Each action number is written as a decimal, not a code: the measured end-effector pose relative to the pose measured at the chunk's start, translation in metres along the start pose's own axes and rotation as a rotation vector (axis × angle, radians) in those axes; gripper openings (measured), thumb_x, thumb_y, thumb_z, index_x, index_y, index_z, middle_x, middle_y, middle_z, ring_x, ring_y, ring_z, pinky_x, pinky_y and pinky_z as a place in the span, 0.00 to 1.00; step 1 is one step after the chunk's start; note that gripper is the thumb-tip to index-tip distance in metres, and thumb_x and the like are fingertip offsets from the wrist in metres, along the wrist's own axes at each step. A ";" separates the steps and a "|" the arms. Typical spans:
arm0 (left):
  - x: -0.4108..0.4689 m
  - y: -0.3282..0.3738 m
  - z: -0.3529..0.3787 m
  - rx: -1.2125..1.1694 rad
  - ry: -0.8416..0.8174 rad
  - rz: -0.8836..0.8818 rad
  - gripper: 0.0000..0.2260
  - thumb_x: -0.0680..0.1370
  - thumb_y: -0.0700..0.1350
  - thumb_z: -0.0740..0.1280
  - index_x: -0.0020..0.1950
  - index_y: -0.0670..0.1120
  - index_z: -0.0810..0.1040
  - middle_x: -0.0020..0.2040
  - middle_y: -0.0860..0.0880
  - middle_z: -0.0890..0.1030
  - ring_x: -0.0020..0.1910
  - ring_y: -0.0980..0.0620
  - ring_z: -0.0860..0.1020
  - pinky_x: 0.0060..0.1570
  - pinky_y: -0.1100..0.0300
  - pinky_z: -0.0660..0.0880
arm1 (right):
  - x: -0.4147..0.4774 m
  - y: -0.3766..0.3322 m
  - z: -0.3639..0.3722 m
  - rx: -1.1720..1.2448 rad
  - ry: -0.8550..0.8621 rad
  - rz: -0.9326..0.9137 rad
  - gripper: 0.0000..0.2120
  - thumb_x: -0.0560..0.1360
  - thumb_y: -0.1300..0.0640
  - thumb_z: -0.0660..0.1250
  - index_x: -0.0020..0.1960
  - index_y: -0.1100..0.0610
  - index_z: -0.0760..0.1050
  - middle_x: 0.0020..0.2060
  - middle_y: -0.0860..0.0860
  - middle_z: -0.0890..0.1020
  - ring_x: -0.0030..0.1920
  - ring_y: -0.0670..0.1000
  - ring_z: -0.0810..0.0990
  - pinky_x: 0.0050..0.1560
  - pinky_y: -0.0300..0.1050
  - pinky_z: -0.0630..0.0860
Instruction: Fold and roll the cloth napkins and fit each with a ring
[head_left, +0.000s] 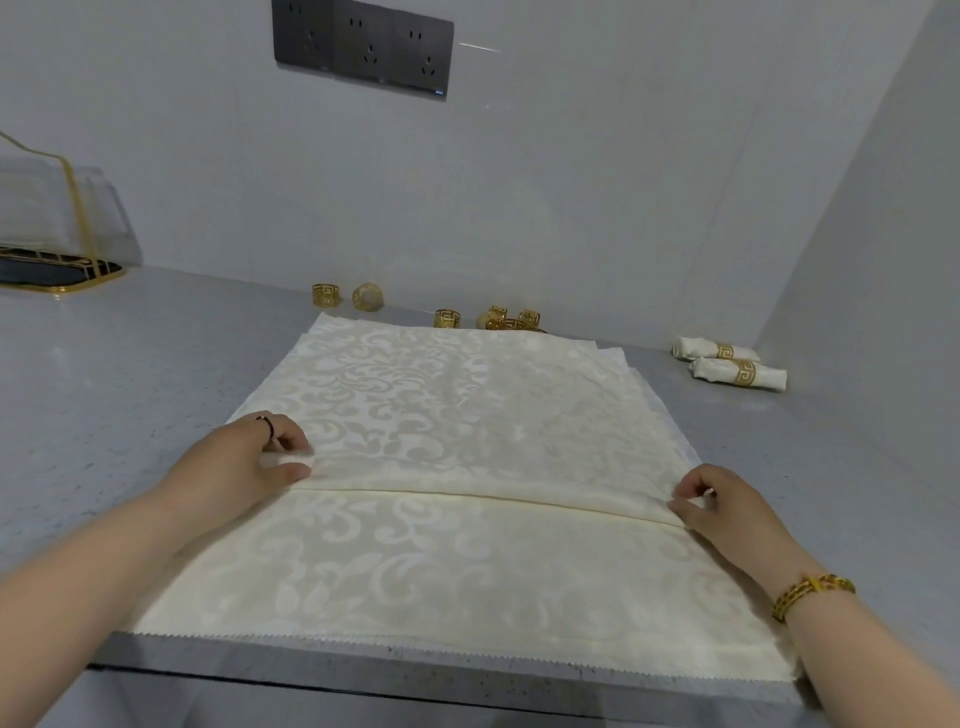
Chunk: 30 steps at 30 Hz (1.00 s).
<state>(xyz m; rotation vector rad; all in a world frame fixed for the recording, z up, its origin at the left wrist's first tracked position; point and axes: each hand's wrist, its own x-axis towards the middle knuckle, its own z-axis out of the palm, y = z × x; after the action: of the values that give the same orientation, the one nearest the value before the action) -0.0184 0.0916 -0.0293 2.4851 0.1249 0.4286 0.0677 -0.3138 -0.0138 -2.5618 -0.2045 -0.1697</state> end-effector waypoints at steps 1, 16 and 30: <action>-0.001 -0.001 0.000 0.051 0.005 0.042 0.13 0.72 0.39 0.70 0.38 0.57 0.73 0.41 0.60 0.74 0.47 0.51 0.75 0.47 0.62 0.65 | -0.001 0.000 0.000 -0.008 0.008 -0.017 0.13 0.73 0.63 0.66 0.34 0.50 0.69 0.39 0.46 0.71 0.46 0.52 0.71 0.45 0.40 0.63; -0.011 -0.012 -0.015 0.085 -0.007 0.030 0.09 0.76 0.40 0.64 0.53 0.45 0.80 0.47 0.47 0.81 0.45 0.49 0.76 0.46 0.61 0.66 | -0.025 0.006 -0.016 -0.090 0.008 -0.012 0.09 0.76 0.63 0.61 0.50 0.54 0.78 0.46 0.51 0.78 0.48 0.52 0.75 0.47 0.39 0.67; -0.005 -0.010 -0.019 -0.126 -0.039 -0.157 0.04 0.72 0.40 0.70 0.44 0.47 0.77 0.48 0.48 0.77 0.50 0.51 0.73 0.50 0.61 0.64 | -0.017 0.018 -0.013 -0.056 0.010 0.185 0.04 0.75 0.56 0.64 0.45 0.56 0.71 0.43 0.53 0.76 0.44 0.54 0.73 0.44 0.43 0.67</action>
<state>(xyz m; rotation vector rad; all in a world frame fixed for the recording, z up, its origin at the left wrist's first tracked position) -0.0292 0.1093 -0.0221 2.3385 0.2676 0.3121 0.0531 -0.3381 -0.0152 -2.6176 0.0425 -0.1199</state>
